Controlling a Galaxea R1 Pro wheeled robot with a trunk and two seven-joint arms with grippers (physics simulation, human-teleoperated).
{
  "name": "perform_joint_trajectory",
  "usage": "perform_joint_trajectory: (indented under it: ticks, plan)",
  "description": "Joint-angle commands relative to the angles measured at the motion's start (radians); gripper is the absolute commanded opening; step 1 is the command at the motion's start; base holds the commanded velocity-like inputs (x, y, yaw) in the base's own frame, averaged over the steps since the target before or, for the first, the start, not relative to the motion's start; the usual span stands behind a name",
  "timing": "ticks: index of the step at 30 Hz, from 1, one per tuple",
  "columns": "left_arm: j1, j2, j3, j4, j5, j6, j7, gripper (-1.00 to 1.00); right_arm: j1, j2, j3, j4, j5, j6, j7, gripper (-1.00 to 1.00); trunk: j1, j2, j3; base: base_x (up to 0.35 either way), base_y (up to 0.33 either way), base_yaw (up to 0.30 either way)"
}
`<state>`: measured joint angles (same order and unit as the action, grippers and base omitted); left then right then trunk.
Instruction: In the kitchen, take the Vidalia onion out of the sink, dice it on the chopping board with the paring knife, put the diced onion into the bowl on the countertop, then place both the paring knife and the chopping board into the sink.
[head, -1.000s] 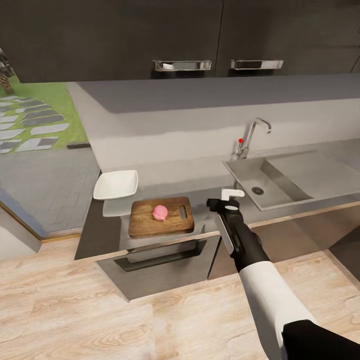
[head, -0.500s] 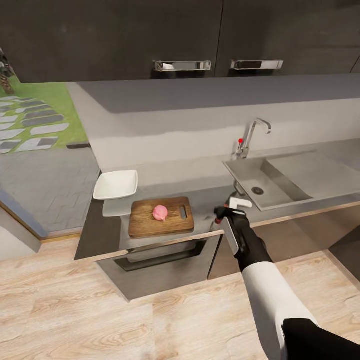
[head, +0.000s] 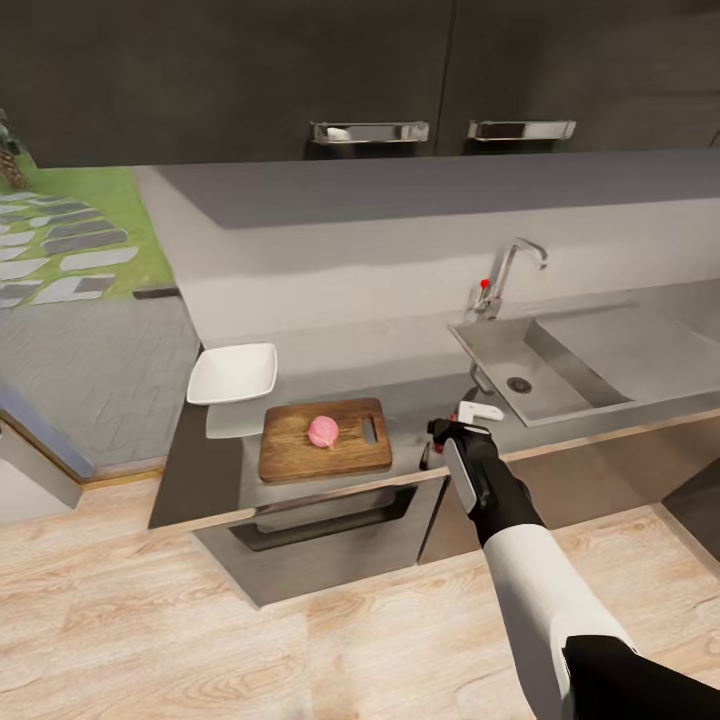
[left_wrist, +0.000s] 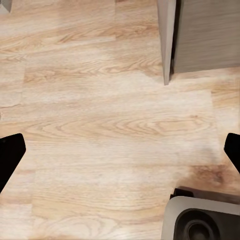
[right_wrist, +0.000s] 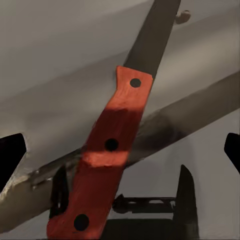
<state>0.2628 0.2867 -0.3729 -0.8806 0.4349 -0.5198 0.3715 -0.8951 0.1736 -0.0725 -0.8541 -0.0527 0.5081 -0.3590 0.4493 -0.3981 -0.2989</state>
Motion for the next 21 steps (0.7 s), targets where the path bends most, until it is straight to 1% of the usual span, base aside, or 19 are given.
perform_joint_trajectory:
  ticks: [1,8,13,21]
  plan:
    - [-0.001,0.002,-0.006,-0.001,0.005,-0.003,0.007,1.0,-0.001,0.001,-0.001,-0.001,-0.006,0.004,-0.005,1.0,0.001,-0.002,-0.002,0.004,0.145,0.0]
    - [-0.001,0.002,-0.006,-0.001,0.005,-0.003,0.007,1.0,-0.001,0.001,-0.001,0.018,-0.006,0.002,-0.005,1.0,0.001,-0.002,-0.005,0.001,0.054,0.0]
    - [-0.001,0.002,-0.006,-0.001,0.005,-0.003,0.007,1.0,-0.001,0.001,-0.001,0.036,-0.006,-0.028,-0.005,1.0,0.001,-0.002,-0.011,0.0,0.006,0.0]
    - [-0.001,0.002,-0.006,-0.001,0.005,-0.003,0.007,1.0,-0.001,0.001,-0.002,0.05,-0.006,-0.043,-0.005,1.0,0.001,-0.002,-0.02,0.02,0.001,0.0]
